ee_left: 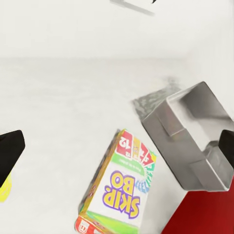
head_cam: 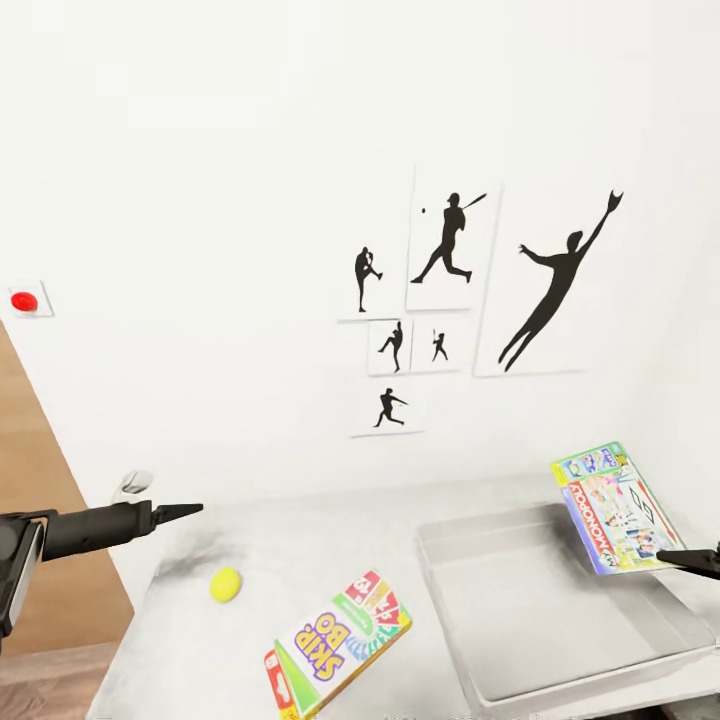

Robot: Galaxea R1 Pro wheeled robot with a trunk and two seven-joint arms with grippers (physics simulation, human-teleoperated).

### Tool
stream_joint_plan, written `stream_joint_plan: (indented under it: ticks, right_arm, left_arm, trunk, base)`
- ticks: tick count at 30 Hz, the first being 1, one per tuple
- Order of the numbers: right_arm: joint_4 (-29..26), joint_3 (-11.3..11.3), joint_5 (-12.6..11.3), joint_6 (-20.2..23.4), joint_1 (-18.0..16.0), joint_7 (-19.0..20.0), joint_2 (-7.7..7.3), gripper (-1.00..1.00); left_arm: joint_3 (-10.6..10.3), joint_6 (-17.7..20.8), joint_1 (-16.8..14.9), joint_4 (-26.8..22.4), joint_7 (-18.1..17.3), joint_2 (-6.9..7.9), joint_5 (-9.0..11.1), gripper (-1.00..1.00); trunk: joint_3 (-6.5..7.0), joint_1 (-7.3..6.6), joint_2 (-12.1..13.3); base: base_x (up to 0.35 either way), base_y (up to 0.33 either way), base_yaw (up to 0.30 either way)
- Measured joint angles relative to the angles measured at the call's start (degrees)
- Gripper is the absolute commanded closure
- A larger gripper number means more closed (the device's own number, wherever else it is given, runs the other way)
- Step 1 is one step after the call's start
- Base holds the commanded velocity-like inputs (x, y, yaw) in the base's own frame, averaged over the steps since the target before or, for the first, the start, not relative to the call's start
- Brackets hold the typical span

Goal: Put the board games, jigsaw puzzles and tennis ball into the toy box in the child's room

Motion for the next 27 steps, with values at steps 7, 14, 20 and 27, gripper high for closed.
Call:
stream_joint_plan:
  ticks: [7, 14, 20, 27]
  right_arm:
    - [0.1, 0.0, -0.1, 0.0, 0.0, 0.0, 0.08, 1.00]
    - [0.1, -0.1, -0.1, 0.0, 0.0, 0.0, 0.23, 1.00]
    - [0.1, -0.1, -0.1, 0.0, 0.0, 0.0, 0.25, 1.00]
    - [-0.6, -0.2, -0.1, 0.0, 0.0, 0.0, 0.21, 1.00]
  left_arm:
    - [0.0, 0.0, 0.0, 0.0, 0.0, 0.02, -0.1, -1.00]
    - [0.0, 0.1, 0.0, 0.0, 0.2, -0.02, -0.4, -1.00]
    - [0.1, 0.1, 0.0, 0.0, 0.2, 0.01, -0.4, -1.00]
    - [0.1, 0.1, 0.0, 0.0, 0.3, 0.01, -0.4, -1.00]
  trunk:
    - [0.00, -0.01, 0.0]
    - [-0.28, -0.01, 0.0]
    - [-0.66, -0.01, 0.0]
    - [-0.70, -0.01, 0.0]
  base:
    - [-0.018, -0.060, 0.000]
    - [-0.001, -0.139, 0.000]
    - [0.000, -0.092, 0.000]
    - [0.000, -0.005, 0.000]
